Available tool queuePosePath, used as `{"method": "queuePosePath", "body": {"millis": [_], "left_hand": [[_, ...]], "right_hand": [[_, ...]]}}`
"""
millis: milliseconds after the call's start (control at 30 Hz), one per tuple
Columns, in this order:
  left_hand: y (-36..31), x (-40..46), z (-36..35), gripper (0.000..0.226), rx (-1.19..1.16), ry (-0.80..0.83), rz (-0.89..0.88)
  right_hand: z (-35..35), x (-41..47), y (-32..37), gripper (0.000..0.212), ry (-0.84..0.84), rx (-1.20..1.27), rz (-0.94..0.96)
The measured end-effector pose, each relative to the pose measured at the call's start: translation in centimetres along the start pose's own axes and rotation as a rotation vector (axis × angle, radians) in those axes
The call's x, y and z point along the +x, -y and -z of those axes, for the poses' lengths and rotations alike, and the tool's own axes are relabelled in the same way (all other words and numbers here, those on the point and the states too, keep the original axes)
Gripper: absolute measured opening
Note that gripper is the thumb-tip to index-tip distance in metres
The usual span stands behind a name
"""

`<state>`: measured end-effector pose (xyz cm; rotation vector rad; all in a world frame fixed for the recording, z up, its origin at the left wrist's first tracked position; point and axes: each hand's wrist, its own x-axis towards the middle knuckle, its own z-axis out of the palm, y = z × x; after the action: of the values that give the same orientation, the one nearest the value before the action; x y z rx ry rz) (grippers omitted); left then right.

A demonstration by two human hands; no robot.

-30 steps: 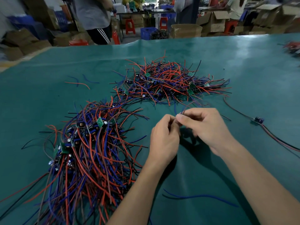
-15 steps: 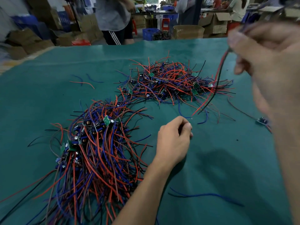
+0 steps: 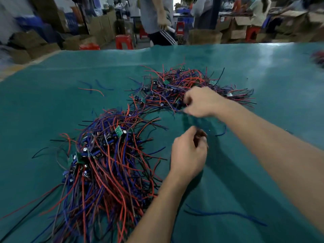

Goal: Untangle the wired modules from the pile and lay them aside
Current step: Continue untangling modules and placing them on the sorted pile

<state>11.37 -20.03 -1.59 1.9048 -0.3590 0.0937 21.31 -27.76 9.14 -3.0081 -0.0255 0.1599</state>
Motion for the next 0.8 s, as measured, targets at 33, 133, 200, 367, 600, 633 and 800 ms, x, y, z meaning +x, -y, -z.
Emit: {"method": "queuePosePath", "body": {"millis": [33, 133, 200, 367, 600, 633, 800], "left_hand": [[0.0, 0.0, 0.0, 0.01, 0.004, 0.0, -0.009], [0.1, 0.0, 0.0, 0.013, 0.015, 0.004, -0.013], [0.2, 0.0, 0.0, 0.014, 0.019, 0.003, -0.003], [0.3, 0.0, -0.1, 0.014, -0.006, 0.009, 0.016], [0.4, 0.1, -0.2, 0.013, 0.003, 0.01, 0.01], [0.4, 0.1, -0.2, 0.013, 0.009, 0.01, 0.011], [0.4, 0.0, -0.1, 0.013, 0.009, 0.011, 0.014]], "right_hand": [[-0.8, -1.6, -3.8, 0.038, -0.001, -0.118, -0.111], [-3.1, -2.0, -8.2, 0.047, -0.027, -0.141, -0.274], [-3.9, -0.8, -8.1, 0.048, -0.114, -0.088, -0.244], [-4.3, -0.6, -9.8, 0.05, -0.16, -0.004, -0.156], [-4.5, -1.1, -10.7, 0.034, -0.341, 0.072, -0.117], [-4.4, -1.2, -10.9, 0.033, -0.341, 0.083, -0.114], [-4.9, -1.1, -11.4, 0.047, -0.291, 0.05, -0.164]]}}
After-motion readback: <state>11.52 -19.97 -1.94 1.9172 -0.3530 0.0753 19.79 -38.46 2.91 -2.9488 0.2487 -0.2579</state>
